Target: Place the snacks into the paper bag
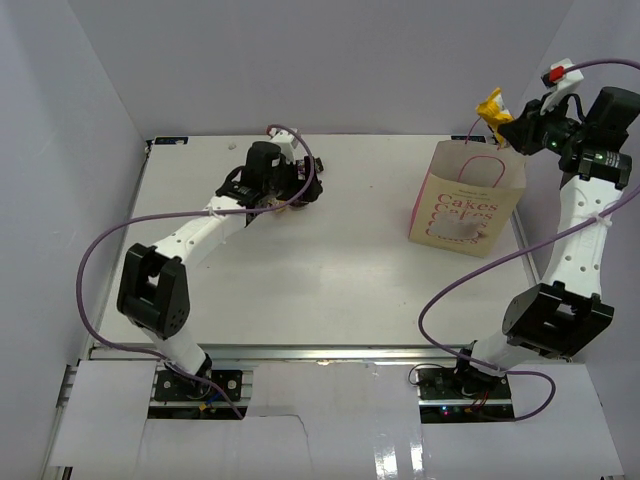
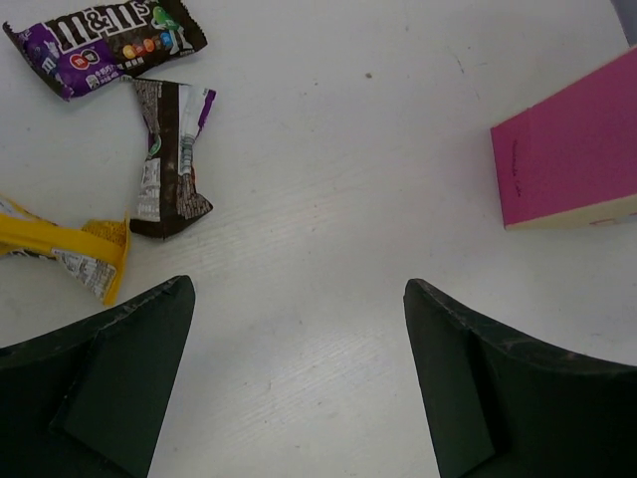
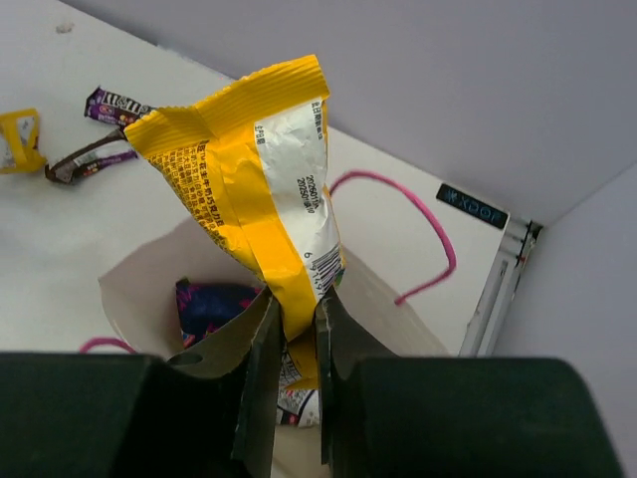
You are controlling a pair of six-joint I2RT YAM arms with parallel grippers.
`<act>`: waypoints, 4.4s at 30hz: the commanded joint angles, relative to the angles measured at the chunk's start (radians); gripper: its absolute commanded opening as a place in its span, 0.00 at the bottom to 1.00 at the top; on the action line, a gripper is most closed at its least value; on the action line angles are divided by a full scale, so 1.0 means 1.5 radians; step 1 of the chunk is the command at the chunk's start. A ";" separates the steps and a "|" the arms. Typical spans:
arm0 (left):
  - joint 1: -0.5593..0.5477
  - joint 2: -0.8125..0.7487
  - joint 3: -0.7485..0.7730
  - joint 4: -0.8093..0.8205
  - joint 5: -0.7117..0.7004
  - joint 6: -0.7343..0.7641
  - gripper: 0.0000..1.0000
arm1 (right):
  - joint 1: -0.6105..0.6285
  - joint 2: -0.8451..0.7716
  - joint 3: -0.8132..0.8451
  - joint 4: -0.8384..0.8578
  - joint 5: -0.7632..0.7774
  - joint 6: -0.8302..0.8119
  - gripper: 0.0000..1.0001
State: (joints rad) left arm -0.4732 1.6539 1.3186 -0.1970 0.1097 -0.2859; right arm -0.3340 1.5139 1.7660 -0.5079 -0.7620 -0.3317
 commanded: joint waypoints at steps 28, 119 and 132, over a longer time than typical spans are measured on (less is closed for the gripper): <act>0.016 0.491 0.456 -0.143 -0.228 0.097 0.55 | -0.038 -0.019 0.046 -0.128 -0.097 -0.069 0.93; -0.001 -0.074 -0.069 0.390 0.211 -0.203 0.94 | 0.277 -0.199 -0.173 0.281 0.222 0.198 0.08; 0.127 0.051 0.041 -0.140 -0.150 -0.386 0.98 | 0.240 -0.182 -0.219 0.244 0.423 0.053 0.13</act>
State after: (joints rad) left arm -0.2943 1.6623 1.2762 -0.1368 0.0612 -0.7616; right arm 0.0330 1.2167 1.4479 -0.1421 -0.2096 -0.1932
